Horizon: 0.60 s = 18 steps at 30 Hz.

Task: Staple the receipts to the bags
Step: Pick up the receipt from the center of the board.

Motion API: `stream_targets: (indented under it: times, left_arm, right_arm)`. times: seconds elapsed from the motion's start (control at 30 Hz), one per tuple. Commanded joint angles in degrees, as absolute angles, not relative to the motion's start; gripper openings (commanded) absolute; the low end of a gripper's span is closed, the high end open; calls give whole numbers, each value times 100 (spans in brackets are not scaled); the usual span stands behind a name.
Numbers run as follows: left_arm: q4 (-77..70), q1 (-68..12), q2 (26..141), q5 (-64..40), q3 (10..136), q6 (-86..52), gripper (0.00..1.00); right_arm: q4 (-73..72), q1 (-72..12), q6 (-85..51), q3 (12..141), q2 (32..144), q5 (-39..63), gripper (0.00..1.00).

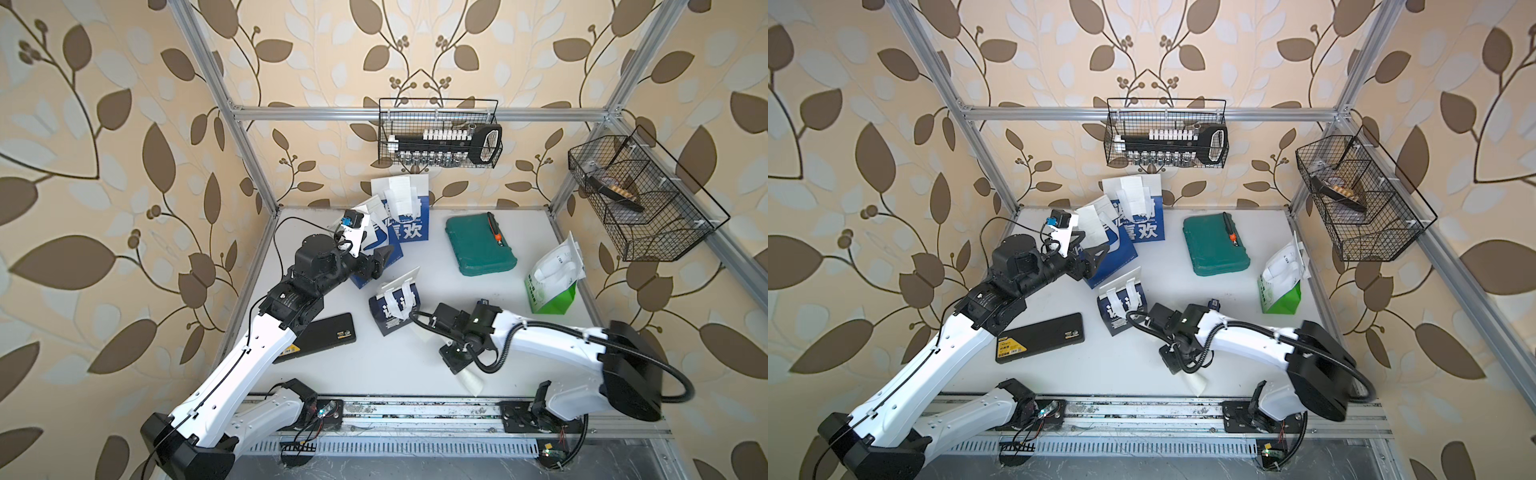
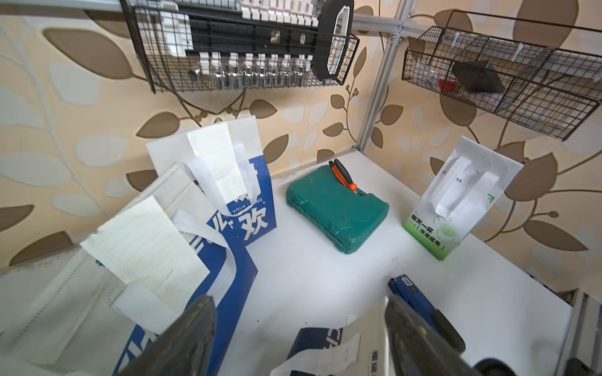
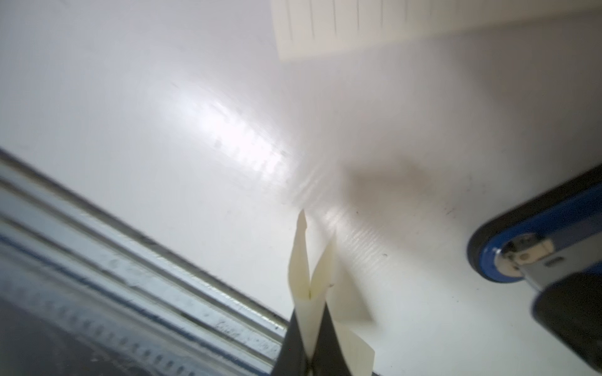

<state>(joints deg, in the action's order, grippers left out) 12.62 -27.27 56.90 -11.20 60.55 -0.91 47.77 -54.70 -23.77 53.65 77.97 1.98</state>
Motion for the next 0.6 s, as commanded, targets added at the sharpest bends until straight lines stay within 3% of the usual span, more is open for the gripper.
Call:
stream_targets:
  times: [0.0, 0.13, 0.3, 0.57]
  left_arm:
    - [1607, -2681, 5717, -2040, 6247, -237, 83]
    - [2118, -2681, 5791, -3038, 6491, -35, 84]
    - [2219, -2681, 5857, -3889, 6609, -4, 85]
    - [1679, -2681, 6381, -4410, 6720, -343, 80]
  right_arm:
    - [4112, -5038, -1956, 5902, 7068, 676, 4]
    - [3581, -4309, -1910, 6285, 6599, 1315, 4]
    - [2138, -3366, -2432, 6156, 6435, 2920, 4]
    - [1556, -3160, -2429, 6383, 6796, 4299, 4]
